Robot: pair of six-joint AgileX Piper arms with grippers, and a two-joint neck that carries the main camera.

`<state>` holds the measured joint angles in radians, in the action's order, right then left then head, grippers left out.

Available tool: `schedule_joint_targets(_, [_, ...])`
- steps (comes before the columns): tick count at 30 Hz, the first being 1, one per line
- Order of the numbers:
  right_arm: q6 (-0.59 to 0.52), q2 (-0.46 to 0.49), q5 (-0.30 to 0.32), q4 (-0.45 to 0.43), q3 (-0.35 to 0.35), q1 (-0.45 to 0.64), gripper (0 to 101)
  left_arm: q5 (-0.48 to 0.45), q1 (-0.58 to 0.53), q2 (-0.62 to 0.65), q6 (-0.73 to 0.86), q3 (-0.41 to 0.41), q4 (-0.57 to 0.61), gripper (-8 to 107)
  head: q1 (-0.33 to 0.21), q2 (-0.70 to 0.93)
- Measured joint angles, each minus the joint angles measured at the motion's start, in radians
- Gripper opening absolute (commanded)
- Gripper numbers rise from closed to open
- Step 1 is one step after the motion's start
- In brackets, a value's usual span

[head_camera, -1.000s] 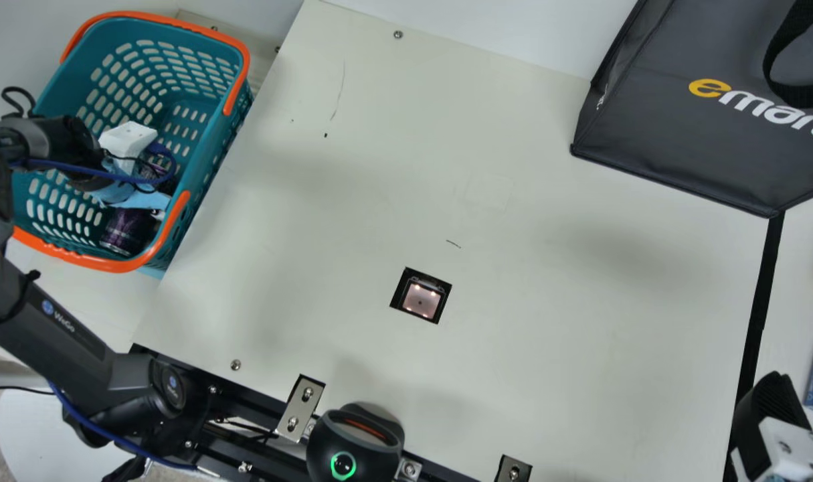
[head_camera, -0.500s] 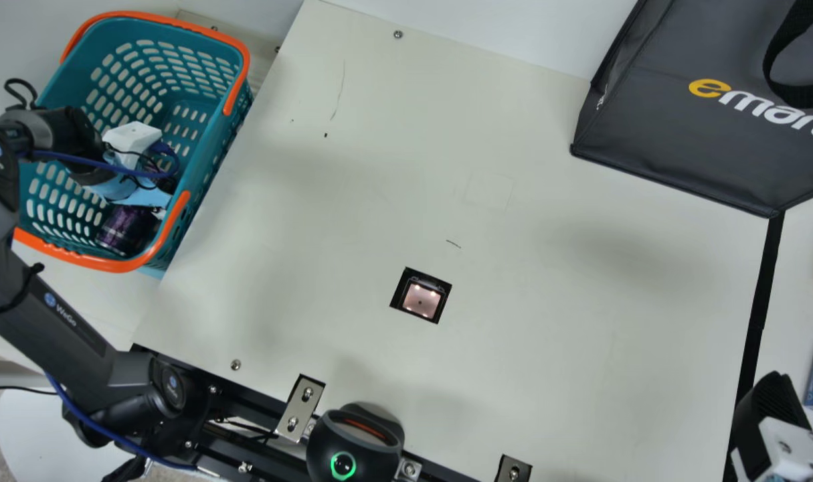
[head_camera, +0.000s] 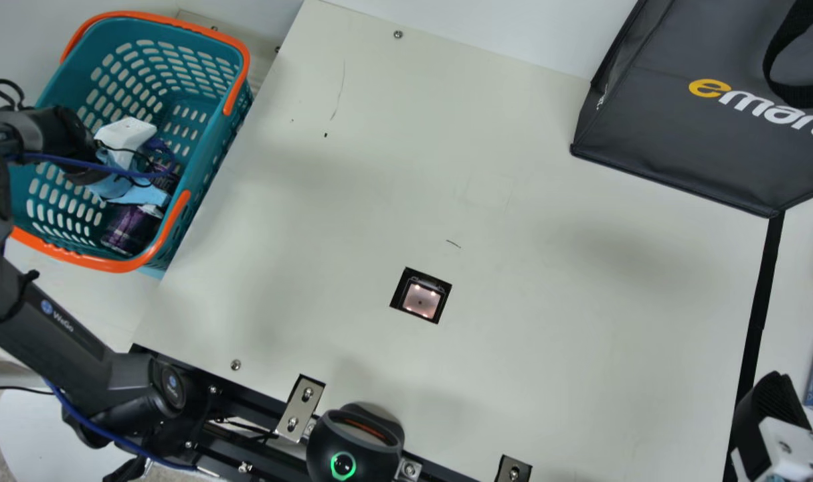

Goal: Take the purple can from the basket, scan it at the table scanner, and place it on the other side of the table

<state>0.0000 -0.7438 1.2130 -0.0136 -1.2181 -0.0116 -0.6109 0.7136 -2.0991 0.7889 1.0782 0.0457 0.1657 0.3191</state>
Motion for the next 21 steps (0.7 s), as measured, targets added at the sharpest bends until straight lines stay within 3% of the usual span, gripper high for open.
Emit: schedule_joint_targets(21, [0.000,0.000,0.000,0.000,0.000,0.000,95,-0.011,0.016,0.332,0.079,-0.037,0.325,-8,0.000,0.000])
